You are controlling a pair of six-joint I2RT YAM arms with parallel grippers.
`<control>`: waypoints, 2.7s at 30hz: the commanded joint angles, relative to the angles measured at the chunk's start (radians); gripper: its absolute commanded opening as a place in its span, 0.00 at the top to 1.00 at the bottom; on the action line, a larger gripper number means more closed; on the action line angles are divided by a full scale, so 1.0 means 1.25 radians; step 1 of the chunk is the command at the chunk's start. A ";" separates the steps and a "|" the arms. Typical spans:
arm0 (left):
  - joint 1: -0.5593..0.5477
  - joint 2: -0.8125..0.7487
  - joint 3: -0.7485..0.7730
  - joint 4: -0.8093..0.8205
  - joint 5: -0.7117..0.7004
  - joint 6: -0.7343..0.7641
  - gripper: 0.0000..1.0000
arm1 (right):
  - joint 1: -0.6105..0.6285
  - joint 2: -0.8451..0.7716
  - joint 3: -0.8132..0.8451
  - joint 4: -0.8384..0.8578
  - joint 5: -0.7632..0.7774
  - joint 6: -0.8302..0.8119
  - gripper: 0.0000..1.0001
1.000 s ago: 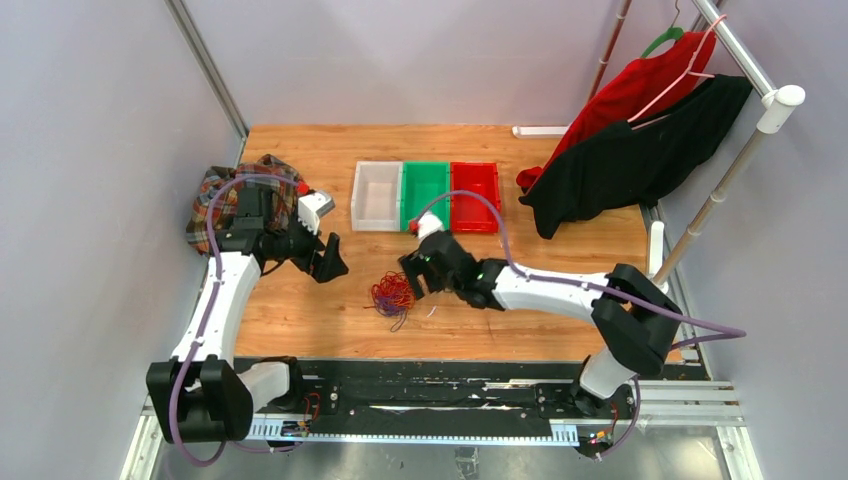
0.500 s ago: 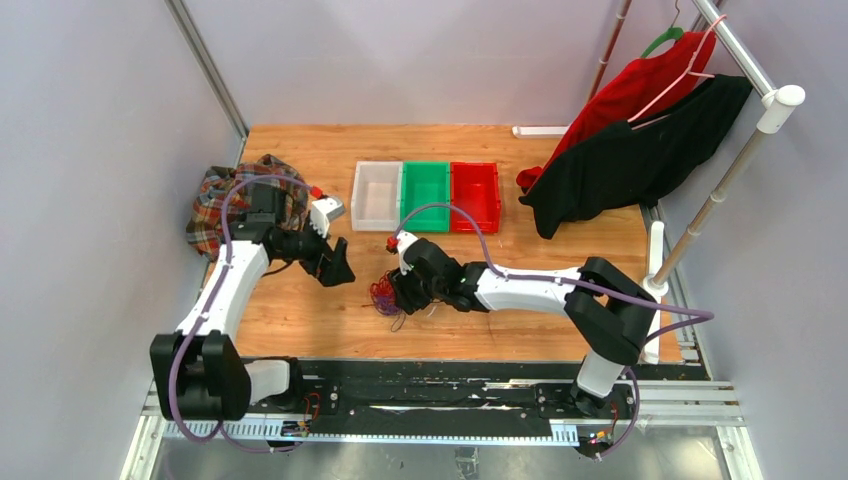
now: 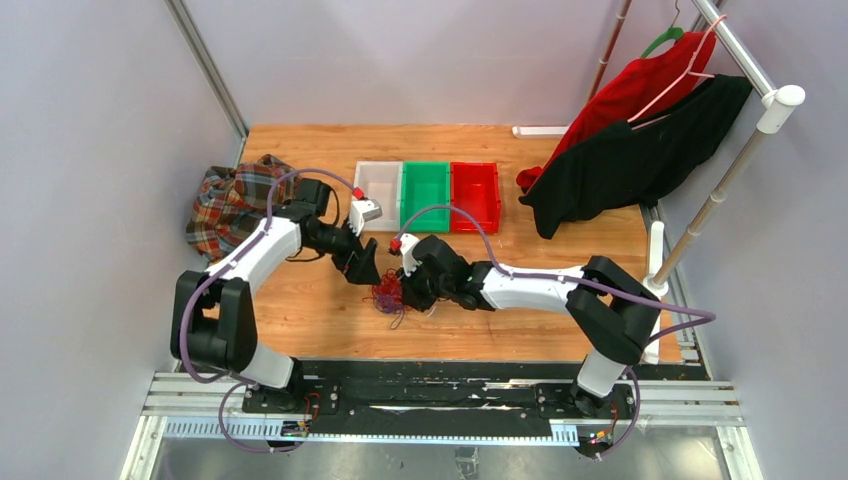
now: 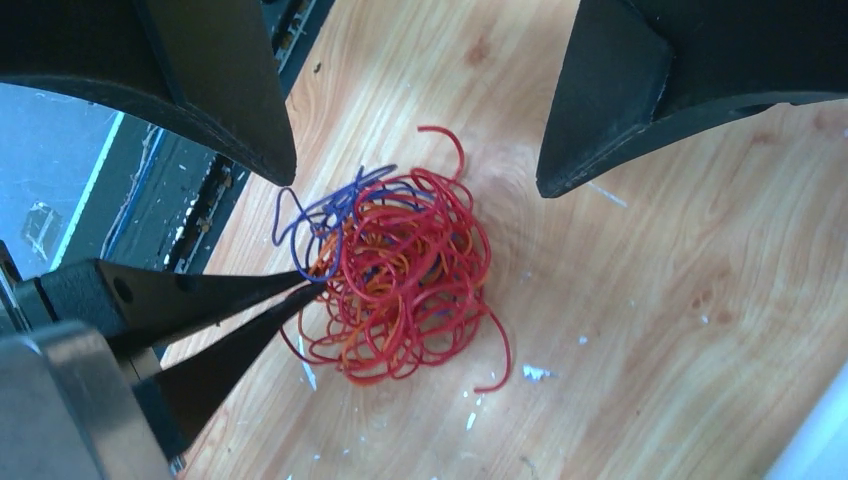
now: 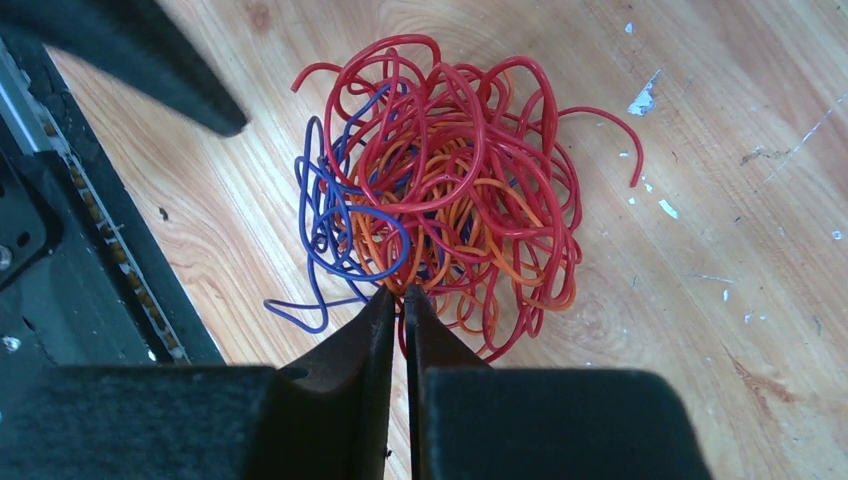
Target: Untangle the cables
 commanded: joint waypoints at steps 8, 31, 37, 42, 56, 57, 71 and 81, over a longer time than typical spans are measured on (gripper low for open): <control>-0.020 0.126 0.074 0.060 0.138 0.014 0.26 | -0.002 -0.046 -0.076 0.066 -0.010 -0.100 0.96; -0.079 0.154 0.085 -0.036 0.133 0.083 0.98 | -0.019 -0.105 -0.107 0.065 0.031 -0.057 0.79; -0.081 0.017 0.060 -0.036 0.075 -0.031 0.99 | -0.026 -0.170 -0.107 0.075 0.087 -0.035 0.51; -0.080 -0.078 0.018 -0.036 0.056 -0.089 0.99 | -0.026 -0.190 -0.073 0.067 0.093 -0.029 0.43; -0.081 -0.167 0.056 -0.057 0.048 -0.205 0.99 | -0.025 -0.197 -0.022 0.168 0.048 0.062 0.36; -0.080 -0.168 0.065 -0.065 0.051 -0.207 0.99 | -0.024 -0.193 -0.020 0.172 0.052 0.066 0.36; -0.081 -0.206 0.149 -0.170 0.109 -0.183 0.99 | -0.025 -0.135 0.015 0.227 0.064 0.104 0.38; -0.080 -0.216 0.173 -0.196 0.110 -0.165 0.99 | -0.026 -0.134 0.004 0.258 0.080 0.123 0.40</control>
